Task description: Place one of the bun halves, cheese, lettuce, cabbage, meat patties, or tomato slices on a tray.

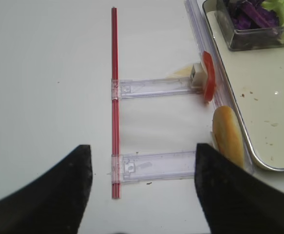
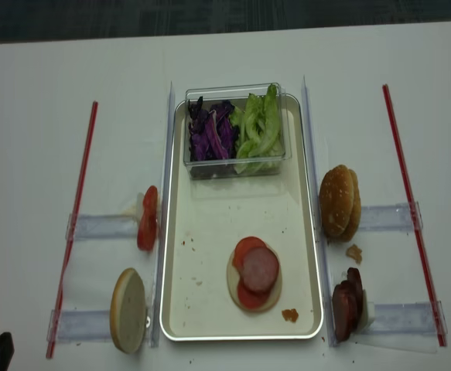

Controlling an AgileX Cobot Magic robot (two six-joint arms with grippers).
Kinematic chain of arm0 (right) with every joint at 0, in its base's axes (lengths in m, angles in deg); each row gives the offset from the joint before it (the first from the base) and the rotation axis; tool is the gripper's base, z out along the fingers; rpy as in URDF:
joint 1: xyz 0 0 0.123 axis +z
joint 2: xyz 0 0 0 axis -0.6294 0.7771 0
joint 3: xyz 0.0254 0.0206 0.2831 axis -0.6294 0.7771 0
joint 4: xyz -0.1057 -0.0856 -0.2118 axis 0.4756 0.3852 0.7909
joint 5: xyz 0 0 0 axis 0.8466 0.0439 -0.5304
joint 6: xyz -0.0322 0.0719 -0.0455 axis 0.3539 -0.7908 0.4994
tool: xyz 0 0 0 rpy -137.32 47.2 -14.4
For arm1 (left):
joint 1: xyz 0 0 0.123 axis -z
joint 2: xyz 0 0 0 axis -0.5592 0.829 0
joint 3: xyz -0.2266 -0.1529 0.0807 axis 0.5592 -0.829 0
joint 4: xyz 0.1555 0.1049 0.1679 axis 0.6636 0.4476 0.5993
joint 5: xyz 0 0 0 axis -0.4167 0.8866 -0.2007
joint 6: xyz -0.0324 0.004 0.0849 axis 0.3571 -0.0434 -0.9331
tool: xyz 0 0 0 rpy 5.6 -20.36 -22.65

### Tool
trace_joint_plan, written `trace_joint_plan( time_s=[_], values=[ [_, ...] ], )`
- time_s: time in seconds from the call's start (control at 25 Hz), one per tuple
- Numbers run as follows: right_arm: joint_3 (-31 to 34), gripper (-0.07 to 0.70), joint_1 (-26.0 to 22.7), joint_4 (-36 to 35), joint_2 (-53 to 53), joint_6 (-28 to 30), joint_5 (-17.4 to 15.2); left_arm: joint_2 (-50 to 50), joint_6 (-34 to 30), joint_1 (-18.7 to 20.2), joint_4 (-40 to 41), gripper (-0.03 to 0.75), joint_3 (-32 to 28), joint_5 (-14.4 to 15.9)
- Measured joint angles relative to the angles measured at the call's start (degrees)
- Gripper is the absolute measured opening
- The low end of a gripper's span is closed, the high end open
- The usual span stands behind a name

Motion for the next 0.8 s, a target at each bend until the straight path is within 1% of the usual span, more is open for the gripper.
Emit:
trace_joint_plan(
  time_s=[0.8],
  values=[
    [0.0, 0.5, 0.0, 0.14, -0.22, 0.86, -0.14, 0.0, 0.0, 0.0, 0.0, 0.429, 0.0, 0.0]
  ],
)
